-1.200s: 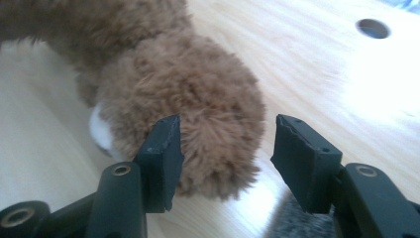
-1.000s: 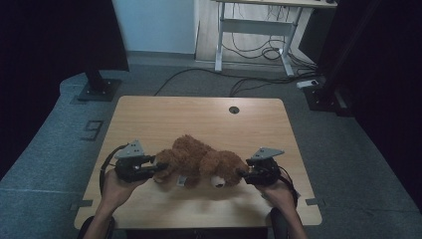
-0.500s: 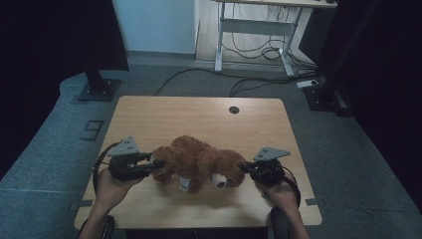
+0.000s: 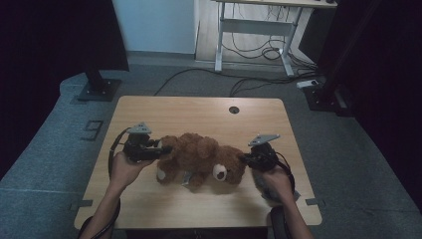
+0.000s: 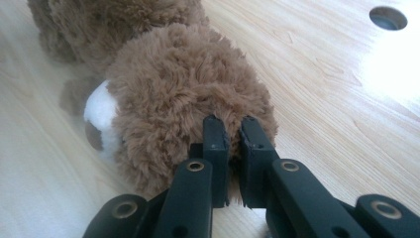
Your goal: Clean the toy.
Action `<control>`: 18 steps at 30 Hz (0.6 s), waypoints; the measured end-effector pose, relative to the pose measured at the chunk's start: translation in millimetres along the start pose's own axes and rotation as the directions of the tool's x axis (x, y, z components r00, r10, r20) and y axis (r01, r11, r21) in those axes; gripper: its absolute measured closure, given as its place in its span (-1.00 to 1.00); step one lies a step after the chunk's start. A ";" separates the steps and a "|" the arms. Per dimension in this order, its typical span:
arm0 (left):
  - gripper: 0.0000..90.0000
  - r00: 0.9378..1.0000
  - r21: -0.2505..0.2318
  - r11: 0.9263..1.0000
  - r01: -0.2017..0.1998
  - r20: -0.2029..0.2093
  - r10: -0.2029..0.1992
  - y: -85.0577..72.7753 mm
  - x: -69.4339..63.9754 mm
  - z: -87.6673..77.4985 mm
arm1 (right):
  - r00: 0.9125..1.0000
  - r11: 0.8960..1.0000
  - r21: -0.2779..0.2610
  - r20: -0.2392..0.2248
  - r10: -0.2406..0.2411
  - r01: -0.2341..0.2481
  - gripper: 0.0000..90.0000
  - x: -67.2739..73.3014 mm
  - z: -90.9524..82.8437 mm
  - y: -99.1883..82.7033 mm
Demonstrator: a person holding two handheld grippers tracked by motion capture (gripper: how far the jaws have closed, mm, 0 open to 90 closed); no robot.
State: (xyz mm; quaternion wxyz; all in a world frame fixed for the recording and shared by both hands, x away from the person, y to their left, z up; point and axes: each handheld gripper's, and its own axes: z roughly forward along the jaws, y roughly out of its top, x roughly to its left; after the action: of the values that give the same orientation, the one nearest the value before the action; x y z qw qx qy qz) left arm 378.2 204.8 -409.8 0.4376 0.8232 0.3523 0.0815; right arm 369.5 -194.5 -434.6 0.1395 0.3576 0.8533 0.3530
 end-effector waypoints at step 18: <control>-0.13 0.996 -0.081 0.994 -0.070 -0.063 0.065 -21.2 11.7 8.2 | 0.999 1.000 -0.008 0.036 -0.021 0.021 0.83 -10.8 17.7 2.2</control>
State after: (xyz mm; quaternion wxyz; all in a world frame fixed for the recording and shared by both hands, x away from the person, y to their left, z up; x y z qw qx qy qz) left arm 379.7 214.8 -433.3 0.4575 0.8130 0.3337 0.1357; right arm 386.9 -192.2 -445.8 0.1600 0.3544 0.8528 0.3488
